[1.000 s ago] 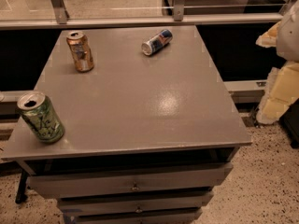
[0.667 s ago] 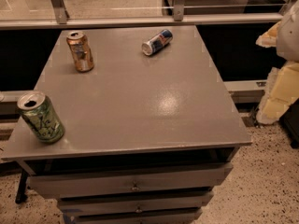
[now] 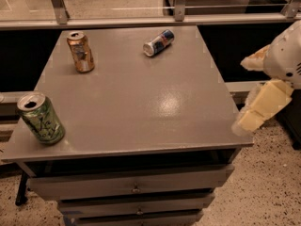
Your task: Knock green can over
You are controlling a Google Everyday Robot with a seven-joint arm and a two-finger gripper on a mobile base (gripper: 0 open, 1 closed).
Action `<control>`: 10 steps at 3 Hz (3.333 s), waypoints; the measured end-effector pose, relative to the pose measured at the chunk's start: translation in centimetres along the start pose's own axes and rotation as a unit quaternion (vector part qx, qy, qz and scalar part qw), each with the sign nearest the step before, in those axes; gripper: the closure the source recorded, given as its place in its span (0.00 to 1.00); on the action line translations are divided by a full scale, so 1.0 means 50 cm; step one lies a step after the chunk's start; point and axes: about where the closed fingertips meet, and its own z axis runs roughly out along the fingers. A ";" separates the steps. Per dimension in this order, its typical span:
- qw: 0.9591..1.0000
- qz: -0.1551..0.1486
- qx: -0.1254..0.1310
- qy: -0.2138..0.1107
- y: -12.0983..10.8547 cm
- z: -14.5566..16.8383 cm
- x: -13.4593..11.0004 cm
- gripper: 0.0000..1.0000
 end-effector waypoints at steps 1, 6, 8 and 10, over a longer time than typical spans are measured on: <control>0.994 0.022 -0.043 -0.103 0.047 0.077 -0.096 0.00; 0.919 0.036 -0.114 -0.375 0.199 0.078 -0.453 0.00; 0.865 0.040 -0.144 -0.479 0.284 0.216 -0.531 0.00; 0.840 0.003 -0.140 -0.524 0.307 0.322 -0.591 0.00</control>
Offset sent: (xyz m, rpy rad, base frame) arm 0.0032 0.2509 0.0835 1.0384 0.0080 0.1061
